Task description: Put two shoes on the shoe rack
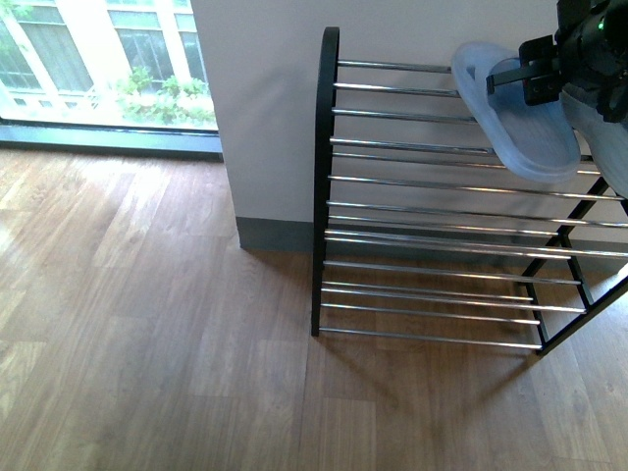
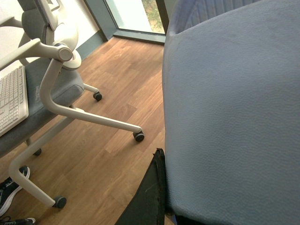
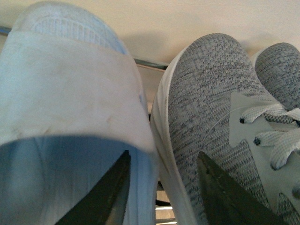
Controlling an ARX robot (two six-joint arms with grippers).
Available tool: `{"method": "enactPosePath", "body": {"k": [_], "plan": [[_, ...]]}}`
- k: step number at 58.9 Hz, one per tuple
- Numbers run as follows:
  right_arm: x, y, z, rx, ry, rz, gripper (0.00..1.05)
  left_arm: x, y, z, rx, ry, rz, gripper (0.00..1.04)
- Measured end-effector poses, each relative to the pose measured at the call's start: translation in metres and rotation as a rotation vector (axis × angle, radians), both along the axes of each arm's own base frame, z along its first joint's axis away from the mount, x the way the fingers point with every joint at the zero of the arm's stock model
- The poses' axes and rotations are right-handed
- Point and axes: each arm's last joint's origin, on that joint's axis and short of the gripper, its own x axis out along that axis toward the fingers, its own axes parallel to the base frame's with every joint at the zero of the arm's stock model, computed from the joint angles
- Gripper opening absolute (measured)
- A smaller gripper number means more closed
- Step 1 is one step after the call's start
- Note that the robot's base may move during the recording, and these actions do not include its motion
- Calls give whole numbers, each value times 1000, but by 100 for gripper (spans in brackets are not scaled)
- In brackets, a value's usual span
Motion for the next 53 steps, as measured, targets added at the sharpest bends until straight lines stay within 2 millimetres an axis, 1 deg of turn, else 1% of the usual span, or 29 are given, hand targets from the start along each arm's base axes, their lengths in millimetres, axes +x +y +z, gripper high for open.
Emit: {"method": "enactPosePath", "body": {"k": [2, 5, 9, 13, 16, 19, 20, 22, 28, 30, 31, 33, 34, 38, 41, 42, 47, 53], "plan": [[-2, 0, 2, 5, 7, 6, 46, 0, 0, 0, 0, 0, 0, 2], [-10, 0, 7, 16, 20, 21, 55, 0, 0, 0, 0, 0, 0, 2], [-19, -1, 15, 41, 31, 39, 63, 0, 0, 0, 0, 0, 0, 2], [-36, -3, 32, 72, 22, 65, 76, 0, 0, 0, 0, 0, 0, 2], [-46, -6, 43, 95, 3, 86, 82, 0, 0, 0, 0, 0, 0, 2], [-58, -11, 57, 115, -27, 98, 91, 0, 0, 0, 0, 0, 0, 2], [-66, -14, 65, 120, -51, 98, 94, 0, 0, 0, 0, 0, 0, 2], [-74, -21, 74, 128, -83, 91, 97, 0, 0, 0, 0, 0, 0, 2], [-102, -44, 101, 135, -211, 47, 95, 0, 0, 0, 0, 0, 0, 2], [-111, -49, 106, 168, -285, 77, 92, 0, 0, 0, 0, 0, 0, 2], [-117, -51, 110, 193, -348, 108, 89, 0, 0, 0, 0, 0, 0, 2], [-123, -53, 112, 219, -409, 139, 86, 0, 0, 0, 0, 0, 0, 2], [-129, -54, 115, 240, -461, 166, 82, 0, 0, 0, 0, 0, 0, 2], [-144, -53, 115, 270, -552, 217, 74, 0, 0, 0, 0, 0, 0, 2], [-160, -51, 107, 287, -585, 246, 63, 0, 0, 0, -1, 0, -1, 2], [-167, -50, 101, 293, -581, 249, 58, 0, 0, 0, 0, 0, -1, 2], [-189, -50, 83, 307, -547, 244, 40, 0, 0, 0, 0, 0, 0, 2], [-207, -50, 75, 311, -545, 242, 25, 0, 0, 0, 0, 0, 0, 2]]}}
